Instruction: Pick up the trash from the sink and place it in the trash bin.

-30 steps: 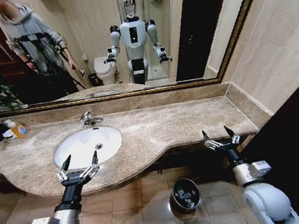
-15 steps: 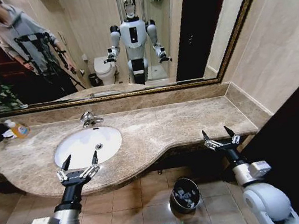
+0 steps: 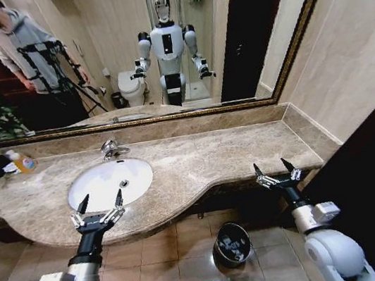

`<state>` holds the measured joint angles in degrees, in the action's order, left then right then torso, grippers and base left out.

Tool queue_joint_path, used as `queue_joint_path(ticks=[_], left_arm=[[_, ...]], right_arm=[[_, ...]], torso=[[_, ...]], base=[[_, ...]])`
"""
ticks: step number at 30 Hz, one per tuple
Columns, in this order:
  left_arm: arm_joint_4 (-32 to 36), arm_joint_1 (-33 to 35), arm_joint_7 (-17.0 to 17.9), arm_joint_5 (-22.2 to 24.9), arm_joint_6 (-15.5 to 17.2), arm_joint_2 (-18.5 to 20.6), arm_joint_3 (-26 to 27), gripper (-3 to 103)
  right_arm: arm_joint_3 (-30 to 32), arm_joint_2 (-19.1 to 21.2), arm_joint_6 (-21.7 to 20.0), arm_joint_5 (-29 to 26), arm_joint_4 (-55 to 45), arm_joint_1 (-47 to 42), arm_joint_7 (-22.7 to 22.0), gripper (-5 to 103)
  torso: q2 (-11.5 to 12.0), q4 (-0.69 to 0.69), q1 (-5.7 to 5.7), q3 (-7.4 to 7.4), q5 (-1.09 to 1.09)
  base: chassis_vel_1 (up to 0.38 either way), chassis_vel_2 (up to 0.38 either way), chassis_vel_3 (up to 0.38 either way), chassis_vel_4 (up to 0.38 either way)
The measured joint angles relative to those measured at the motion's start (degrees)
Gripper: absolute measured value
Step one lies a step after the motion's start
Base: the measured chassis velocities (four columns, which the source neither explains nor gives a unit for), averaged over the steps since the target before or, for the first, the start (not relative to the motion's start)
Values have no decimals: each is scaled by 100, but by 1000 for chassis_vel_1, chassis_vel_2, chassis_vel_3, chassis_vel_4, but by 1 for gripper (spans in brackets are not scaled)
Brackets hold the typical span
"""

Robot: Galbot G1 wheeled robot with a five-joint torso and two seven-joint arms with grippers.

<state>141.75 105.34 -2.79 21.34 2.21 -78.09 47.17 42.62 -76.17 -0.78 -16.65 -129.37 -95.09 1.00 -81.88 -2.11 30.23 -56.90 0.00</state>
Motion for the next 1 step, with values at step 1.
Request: queue_joint_path(ticks=[1], left_arm=[[0, 0, 0, 0, 0, 0, 0, 100]], right_arm=[[0, 0, 0, 0, 0, 0, 0, 100]], torso=[[0, 0, 0, 0, 0]], base=[[0, 0, 0, 0]])
